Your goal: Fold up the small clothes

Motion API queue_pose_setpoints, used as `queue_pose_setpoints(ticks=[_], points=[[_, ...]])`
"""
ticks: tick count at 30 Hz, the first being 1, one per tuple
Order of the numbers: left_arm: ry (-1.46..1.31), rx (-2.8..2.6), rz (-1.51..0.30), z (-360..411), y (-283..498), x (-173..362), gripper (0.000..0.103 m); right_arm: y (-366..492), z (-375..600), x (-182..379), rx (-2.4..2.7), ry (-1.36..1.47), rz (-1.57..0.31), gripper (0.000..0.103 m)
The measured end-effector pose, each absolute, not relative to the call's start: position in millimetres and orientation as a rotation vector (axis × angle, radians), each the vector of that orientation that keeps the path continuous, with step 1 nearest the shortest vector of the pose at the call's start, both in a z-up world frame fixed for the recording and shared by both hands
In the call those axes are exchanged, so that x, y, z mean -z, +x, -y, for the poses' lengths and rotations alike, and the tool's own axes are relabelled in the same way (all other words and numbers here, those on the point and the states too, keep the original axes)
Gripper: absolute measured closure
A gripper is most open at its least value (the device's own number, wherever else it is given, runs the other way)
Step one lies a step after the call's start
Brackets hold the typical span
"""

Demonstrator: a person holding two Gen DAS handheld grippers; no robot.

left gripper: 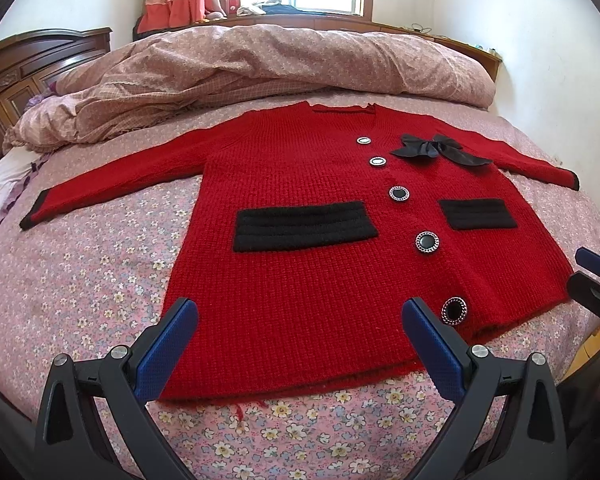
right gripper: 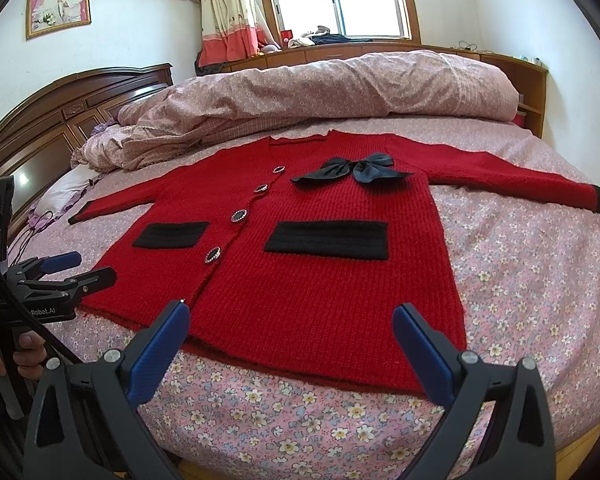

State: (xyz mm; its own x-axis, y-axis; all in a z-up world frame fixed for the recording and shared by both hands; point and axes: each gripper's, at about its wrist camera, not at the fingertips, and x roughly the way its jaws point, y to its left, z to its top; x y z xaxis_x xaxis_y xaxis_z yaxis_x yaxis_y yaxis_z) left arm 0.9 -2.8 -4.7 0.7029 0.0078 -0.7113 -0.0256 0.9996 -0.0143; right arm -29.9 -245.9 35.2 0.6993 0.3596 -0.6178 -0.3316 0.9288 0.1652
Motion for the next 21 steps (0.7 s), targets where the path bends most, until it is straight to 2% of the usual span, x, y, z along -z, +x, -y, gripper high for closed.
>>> queue_pose_setpoints(ticks=[9, 16, 21], points=[[-0.089, -0.133, -0.786, -55, 18, -3, 0.004, -7, 218, -46, -0.445, 0.065, -0.707, 0.000], [-0.451, -0.179, -0.791, -162, 26, -1, 0.005, 17, 163, -62, -0.522, 0.006, -0.672, 0.000], [-0.540, -0.276, -0.786, -218, 39, 8, 0.006, 43, 112, -65, -0.531, 0.031, -0.658, 0.000]])
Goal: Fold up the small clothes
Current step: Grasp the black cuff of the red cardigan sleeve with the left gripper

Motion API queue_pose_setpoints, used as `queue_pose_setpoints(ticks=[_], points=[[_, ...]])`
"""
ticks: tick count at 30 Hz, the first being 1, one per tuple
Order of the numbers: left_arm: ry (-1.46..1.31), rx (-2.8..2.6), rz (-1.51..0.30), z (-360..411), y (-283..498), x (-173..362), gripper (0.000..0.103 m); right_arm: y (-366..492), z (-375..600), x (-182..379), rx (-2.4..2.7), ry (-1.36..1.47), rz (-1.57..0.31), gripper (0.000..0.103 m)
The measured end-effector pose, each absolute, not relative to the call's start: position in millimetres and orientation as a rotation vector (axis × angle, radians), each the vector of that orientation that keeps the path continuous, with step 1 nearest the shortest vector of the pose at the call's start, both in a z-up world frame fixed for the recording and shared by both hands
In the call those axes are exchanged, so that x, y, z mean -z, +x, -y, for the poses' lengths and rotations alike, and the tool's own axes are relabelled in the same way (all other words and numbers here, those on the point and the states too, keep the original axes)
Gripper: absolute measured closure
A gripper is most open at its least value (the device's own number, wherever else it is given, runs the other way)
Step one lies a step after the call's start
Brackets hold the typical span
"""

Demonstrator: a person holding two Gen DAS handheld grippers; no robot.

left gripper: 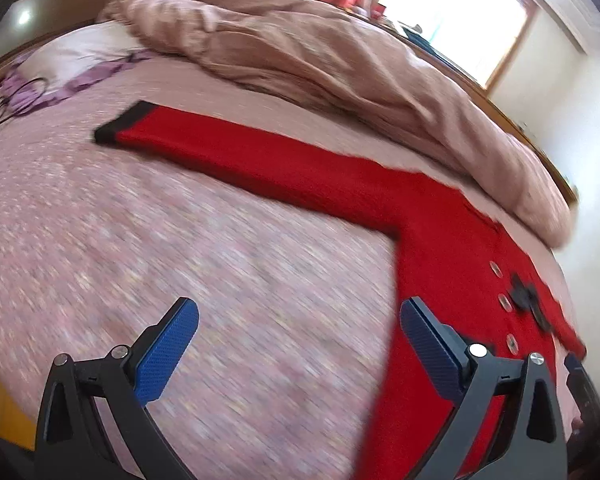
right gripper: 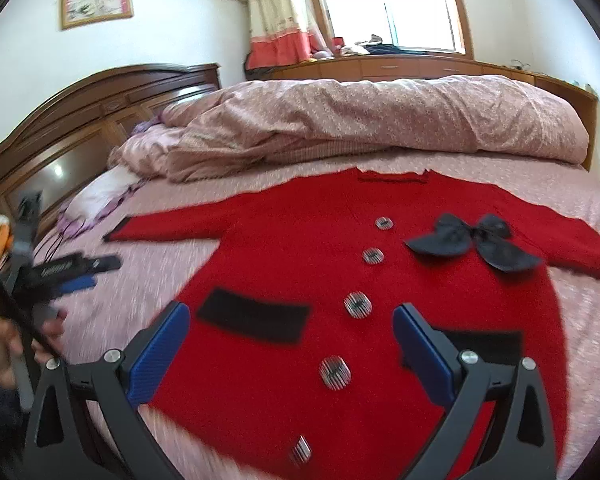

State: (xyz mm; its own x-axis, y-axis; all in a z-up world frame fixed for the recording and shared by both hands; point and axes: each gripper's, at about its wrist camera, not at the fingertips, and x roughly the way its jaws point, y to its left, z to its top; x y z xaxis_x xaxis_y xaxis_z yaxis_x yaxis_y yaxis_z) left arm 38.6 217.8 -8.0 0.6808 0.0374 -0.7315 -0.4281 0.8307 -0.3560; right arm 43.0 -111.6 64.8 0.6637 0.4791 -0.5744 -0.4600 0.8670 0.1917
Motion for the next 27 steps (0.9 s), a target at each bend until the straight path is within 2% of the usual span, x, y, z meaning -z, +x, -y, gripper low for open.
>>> queue_pose_setpoints(ticks=[3, 5, 8, 12, 16, 18, 20, 27], points=[[-0.576, -0.352, -0.775, -244, 45, 9, 0.006, 69, 71, -64, -0.514, 0.085, -0.677, 0.000], [-0.669, -0.358, -0.754, -265, 45, 12, 0.014, 83, 37, -63, -0.538, 0.113, -0.691, 0.000], [-0.786, -0.341, -0.754, -301, 52, 19, 0.018, 92, -18, -60, -0.579, 0.131, -0.699, 0.000], [-0.764, -0.449, -0.725, -341, 59, 21, 0.018, 93, -83, -47, -0.639, 0.195, -0.743, 0.000], [-0.910, -0.446, -0.714, -394, 64, 42, 0.018, 86, -133, -29, -0.704, 0.217, -0.794, 0.000], [-1.064, -0.407, -0.697, -415, 67, 61, 0.017, 83, -144, -26, -0.717, 0.193, -0.798, 0.000], [-1.146, -0.388, -0.623, -422, 66, 63, 0.008, 83, -148, -22, -0.715, 0.180, -0.800, 0.000], [-1.238, -0.400, -0.535, -451, 85, 68, 0.008, 105, -139, -17, -0.681, 0.220, -0.815, 0.000]])
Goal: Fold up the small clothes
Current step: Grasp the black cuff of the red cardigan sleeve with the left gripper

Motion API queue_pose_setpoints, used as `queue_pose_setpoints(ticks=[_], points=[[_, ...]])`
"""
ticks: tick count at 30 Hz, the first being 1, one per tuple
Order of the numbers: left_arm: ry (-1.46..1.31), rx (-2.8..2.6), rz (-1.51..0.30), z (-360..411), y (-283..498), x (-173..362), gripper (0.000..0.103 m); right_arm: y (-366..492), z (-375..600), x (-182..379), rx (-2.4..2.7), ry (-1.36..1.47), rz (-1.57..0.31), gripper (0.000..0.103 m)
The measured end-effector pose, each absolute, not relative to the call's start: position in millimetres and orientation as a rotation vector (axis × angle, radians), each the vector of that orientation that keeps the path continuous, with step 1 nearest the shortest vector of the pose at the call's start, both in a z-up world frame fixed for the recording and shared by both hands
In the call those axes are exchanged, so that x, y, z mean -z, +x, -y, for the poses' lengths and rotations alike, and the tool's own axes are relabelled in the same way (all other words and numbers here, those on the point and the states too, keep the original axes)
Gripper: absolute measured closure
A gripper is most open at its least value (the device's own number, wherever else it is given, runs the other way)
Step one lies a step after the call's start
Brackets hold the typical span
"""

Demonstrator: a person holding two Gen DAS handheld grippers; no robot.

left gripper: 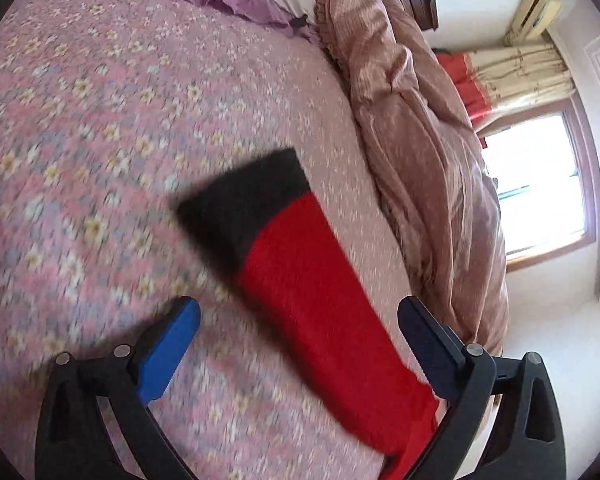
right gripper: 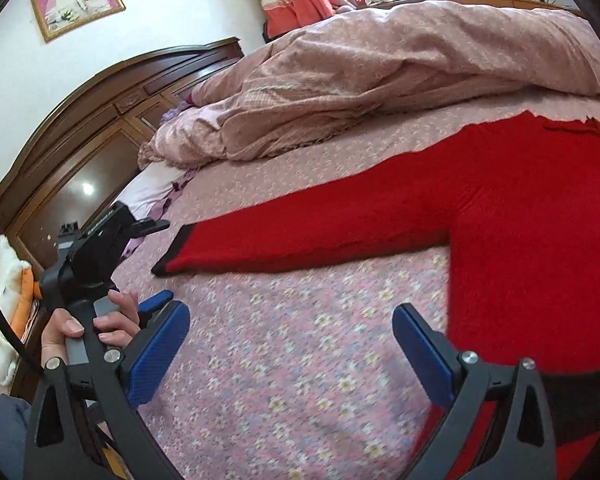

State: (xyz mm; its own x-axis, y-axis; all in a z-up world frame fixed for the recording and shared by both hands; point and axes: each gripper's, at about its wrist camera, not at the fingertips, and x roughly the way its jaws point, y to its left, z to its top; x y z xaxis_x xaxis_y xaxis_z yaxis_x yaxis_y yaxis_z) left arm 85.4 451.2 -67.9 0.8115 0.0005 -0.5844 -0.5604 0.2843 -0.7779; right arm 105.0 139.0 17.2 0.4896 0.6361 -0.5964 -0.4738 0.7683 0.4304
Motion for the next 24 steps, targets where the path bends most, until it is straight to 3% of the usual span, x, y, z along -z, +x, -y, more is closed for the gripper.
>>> queue_pose_setpoints(ticks=[6, 7, 8, 9, 15, 24], points=[[-1.241, -0.435, -0.458, -476, 107, 69, 0.012, 114, -130, -23, -0.680, 0.206, -0.812, 0.000], [-1.231, -0.455, -0.464, -480, 109, 69, 0.042, 115, -127, -24, -0.682, 0.199, -0.810, 0.000], [-1.228, -0.468, -0.493, -481, 109, 71, 0.092, 115, -123, -25, -0.679, 0.193, -0.809, 0.000], [-1.241, -0.468, -0.522, -483, 111, 76, 0.101, 114, -116, -25, -0.668, 0.191, -0.808, 0.000], [-1.223, -0.441, -0.437, -467, 117, 53, 0.101, 115, -47, -34, -0.623, 0.232, -0.802, 0.000], [-0.868, -0.191, -0.400, -325, 191, -71, 0.101, 155, 110, -61, -0.431, 0.235, -0.764, 0.000]])
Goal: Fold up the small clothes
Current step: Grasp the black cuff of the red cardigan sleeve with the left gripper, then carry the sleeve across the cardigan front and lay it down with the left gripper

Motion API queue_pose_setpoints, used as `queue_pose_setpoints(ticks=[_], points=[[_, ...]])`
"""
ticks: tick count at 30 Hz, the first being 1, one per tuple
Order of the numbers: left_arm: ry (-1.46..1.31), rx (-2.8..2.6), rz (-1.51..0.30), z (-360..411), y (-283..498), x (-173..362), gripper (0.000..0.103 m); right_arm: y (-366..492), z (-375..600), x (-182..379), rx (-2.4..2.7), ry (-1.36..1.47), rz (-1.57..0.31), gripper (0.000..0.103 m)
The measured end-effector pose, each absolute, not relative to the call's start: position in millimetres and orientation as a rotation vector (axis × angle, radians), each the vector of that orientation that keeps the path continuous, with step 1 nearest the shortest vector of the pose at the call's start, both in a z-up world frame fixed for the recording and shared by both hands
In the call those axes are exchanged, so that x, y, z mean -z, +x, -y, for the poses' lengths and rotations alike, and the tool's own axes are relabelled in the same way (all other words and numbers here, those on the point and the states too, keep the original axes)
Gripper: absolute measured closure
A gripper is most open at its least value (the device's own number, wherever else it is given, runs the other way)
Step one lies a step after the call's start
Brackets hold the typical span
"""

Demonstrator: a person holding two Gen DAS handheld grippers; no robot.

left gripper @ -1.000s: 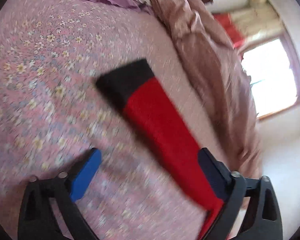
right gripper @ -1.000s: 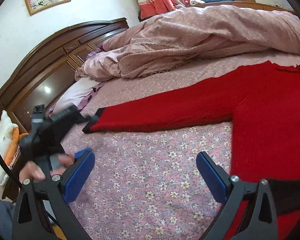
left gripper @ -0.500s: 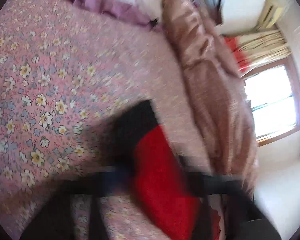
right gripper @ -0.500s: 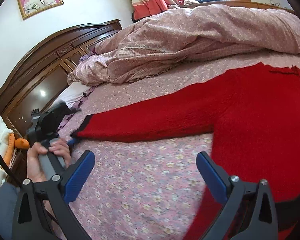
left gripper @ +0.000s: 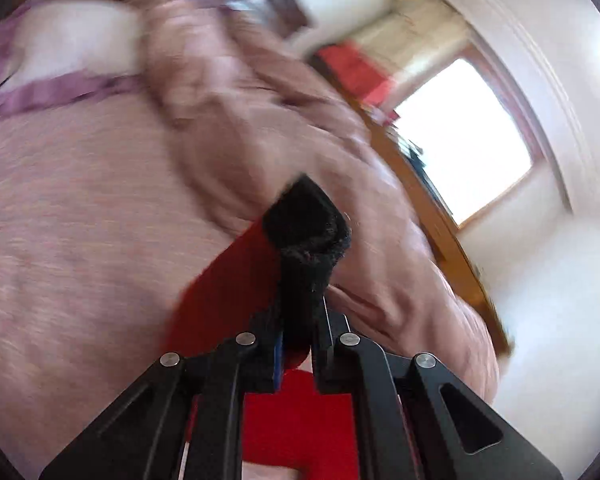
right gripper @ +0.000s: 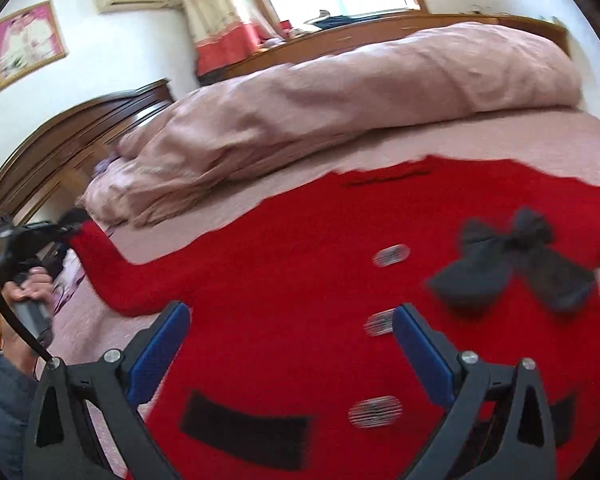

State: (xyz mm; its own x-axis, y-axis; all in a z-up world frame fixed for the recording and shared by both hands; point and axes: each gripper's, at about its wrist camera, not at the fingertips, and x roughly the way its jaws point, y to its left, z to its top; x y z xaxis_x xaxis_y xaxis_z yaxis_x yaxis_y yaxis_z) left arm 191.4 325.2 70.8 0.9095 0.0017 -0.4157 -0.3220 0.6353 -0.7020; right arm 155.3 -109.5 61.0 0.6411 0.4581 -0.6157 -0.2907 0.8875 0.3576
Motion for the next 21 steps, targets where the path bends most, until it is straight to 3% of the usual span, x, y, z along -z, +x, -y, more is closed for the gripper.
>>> queue_pose_setpoints(ticks=[7, 13, 21], points=[[-0.623, 0.066, -0.488, -139, 271, -101, 0.101, 198, 220, -78, -0.292, 0.366, -0.740, 0.000], [-0.459, 0.217, -0.593, 7, 304, -57, 0.101, 215, 273, -91, -0.230, 0.428, -0.723, 0.000], [-0.245, 0.239, -0.687, 92, 303, -11, 0.101, 222, 307, -78, -0.196, 0.487, -0.776, 0.000]])
